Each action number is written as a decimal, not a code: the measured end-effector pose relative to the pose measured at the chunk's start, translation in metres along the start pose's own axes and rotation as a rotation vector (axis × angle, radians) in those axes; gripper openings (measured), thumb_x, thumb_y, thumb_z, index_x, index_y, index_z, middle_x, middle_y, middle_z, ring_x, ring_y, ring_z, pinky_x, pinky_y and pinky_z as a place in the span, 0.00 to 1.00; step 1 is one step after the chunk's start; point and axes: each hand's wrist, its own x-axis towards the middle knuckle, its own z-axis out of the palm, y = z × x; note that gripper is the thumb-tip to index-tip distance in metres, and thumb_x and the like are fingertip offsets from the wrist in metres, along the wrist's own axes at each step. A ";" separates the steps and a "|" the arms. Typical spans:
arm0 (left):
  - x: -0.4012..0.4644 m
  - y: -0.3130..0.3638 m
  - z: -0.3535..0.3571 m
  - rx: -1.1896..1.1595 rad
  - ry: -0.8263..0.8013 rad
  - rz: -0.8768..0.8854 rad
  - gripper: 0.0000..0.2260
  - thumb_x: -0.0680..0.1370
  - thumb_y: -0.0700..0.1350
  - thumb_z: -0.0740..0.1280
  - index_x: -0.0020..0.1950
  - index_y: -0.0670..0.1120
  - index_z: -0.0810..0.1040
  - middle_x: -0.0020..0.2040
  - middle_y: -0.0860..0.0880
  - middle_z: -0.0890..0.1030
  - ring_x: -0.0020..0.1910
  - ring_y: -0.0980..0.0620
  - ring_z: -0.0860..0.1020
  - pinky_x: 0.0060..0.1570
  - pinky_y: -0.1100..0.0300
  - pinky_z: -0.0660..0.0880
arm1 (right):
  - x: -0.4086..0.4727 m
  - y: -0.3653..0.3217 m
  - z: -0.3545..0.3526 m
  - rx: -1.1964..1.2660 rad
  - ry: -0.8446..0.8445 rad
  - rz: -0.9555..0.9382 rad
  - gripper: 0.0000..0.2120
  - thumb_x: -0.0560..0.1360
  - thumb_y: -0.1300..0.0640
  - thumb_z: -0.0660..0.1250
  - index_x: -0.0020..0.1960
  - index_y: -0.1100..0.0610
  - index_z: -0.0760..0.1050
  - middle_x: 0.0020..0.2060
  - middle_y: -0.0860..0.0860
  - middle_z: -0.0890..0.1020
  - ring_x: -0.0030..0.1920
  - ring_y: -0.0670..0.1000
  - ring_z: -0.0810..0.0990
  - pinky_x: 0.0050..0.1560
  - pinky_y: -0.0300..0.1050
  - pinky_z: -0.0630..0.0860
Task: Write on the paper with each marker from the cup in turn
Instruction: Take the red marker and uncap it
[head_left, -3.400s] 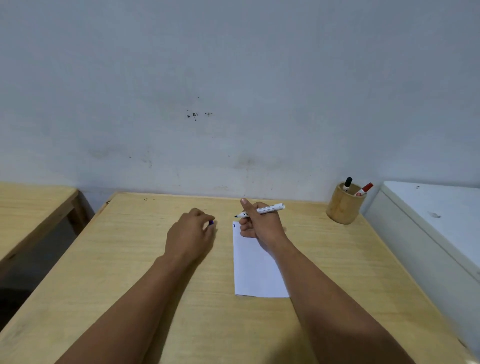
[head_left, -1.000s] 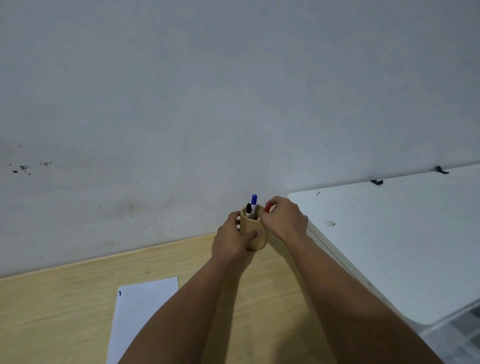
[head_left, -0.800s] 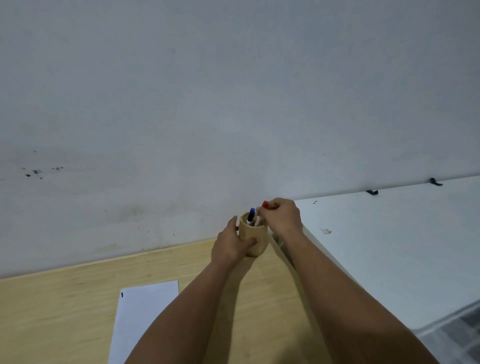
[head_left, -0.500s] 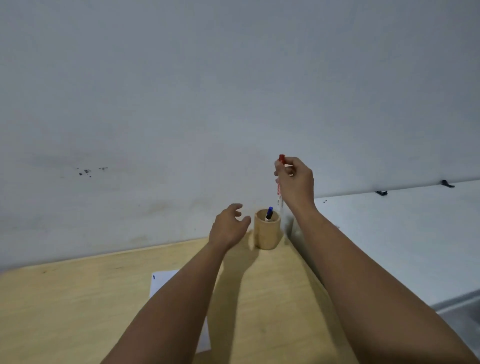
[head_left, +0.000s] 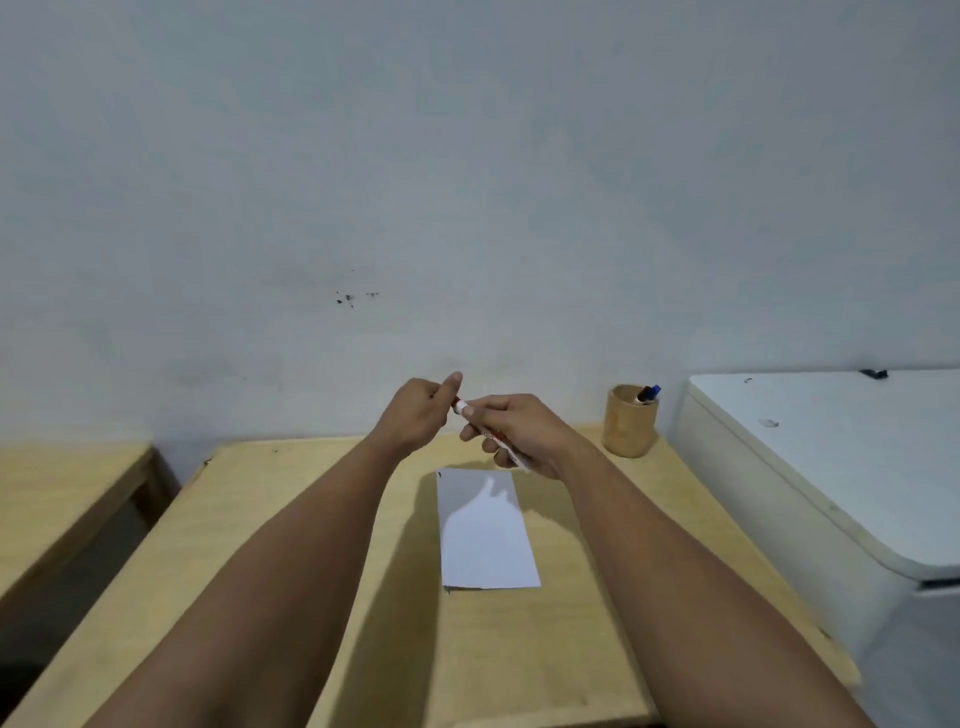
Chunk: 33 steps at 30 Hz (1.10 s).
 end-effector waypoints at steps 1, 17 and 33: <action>-0.001 -0.004 -0.008 -0.050 0.004 -0.023 0.27 0.85 0.57 0.59 0.35 0.39 0.76 0.32 0.44 0.72 0.32 0.47 0.68 0.35 0.56 0.66 | 0.002 0.001 0.010 -0.017 0.013 -0.038 0.11 0.82 0.51 0.75 0.58 0.57 0.88 0.41 0.51 0.86 0.31 0.46 0.73 0.32 0.39 0.68; 0.003 -0.153 0.012 1.031 -0.001 0.089 0.19 0.84 0.58 0.55 0.58 0.46 0.79 0.53 0.46 0.82 0.50 0.41 0.83 0.48 0.52 0.71 | 0.055 0.055 0.009 0.422 0.409 0.007 0.12 0.84 0.62 0.64 0.57 0.53 0.86 0.50 0.57 0.86 0.36 0.54 0.83 0.34 0.44 0.74; -0.015 -0.128 -0.013 0.904 0.136 0.075 0.18 0.83 0.61 0.57 0.59 0.47 0.73 0.53 0.49 0.80 0.49 0.44 0.82 0.39 0.53 0.73 | 0.025 0.061 0.008 0.223 0.388 -0.082 0.12 0.81 0.60 0.72 0.63 0.51 0.82 0.53 0.55 0.91 0.44 0.52 0.89 0.46 0.49 0.79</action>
